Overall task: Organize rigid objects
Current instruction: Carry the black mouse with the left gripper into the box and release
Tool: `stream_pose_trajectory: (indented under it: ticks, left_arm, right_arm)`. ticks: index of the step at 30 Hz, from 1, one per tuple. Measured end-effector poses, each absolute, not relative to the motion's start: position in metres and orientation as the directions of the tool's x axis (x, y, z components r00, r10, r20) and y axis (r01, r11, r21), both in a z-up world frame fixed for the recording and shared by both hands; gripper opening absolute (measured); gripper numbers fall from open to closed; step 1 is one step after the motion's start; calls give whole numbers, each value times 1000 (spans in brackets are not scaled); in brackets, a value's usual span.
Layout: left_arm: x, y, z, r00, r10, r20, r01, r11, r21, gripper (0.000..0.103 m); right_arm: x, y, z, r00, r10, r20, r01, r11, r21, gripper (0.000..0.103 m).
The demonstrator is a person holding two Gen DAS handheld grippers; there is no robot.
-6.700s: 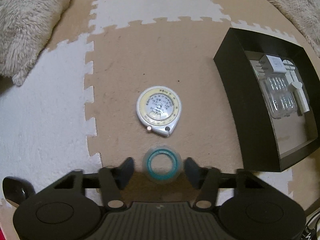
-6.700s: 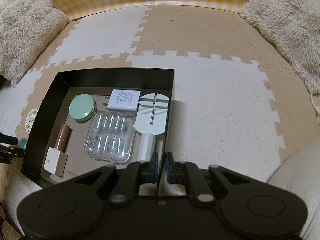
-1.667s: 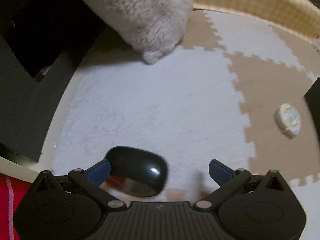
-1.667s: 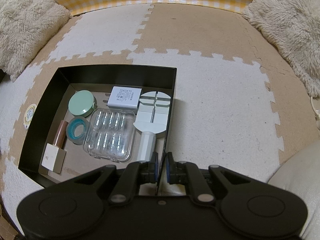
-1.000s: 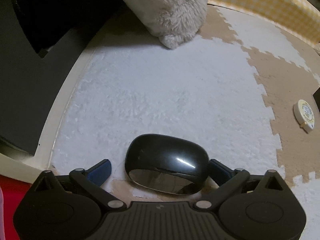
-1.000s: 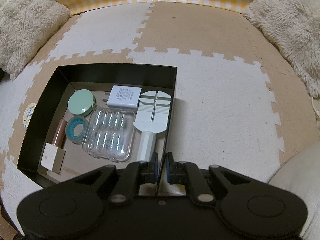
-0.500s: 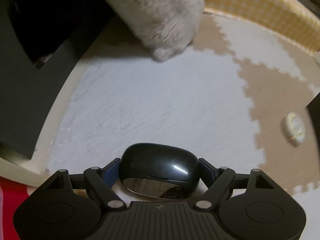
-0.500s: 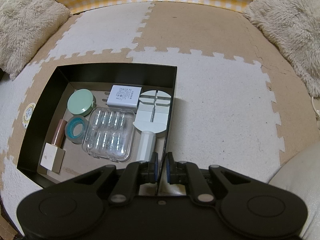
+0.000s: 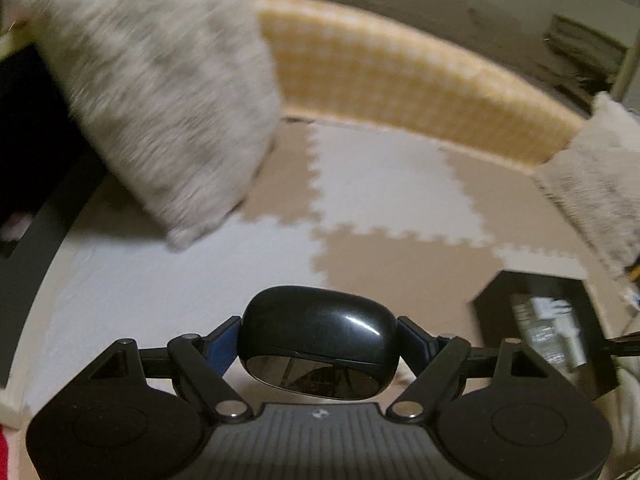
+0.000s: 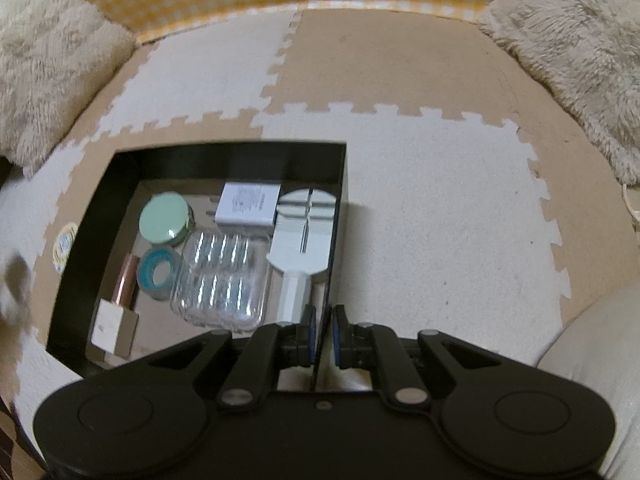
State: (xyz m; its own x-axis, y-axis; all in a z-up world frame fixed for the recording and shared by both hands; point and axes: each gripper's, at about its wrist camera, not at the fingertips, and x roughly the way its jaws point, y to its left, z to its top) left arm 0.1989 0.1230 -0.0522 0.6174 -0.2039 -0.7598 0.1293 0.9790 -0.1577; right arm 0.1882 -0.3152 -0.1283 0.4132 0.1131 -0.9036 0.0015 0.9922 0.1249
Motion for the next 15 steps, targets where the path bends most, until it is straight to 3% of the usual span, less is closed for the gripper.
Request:
stream_pose_trajectory:
  ticks: [9,15]
  left_arm:
    - [181,58,-26,603,-313,-734,194,950,-246,81]
    - [167,2,-38,521,-417,-745,235,909,-345,81]
  right_arm:
    - [194,-322,-123,442,132,-887,25,987,160,9]
    - [194,-323,-123,449,138,-883,25,986,166,7]
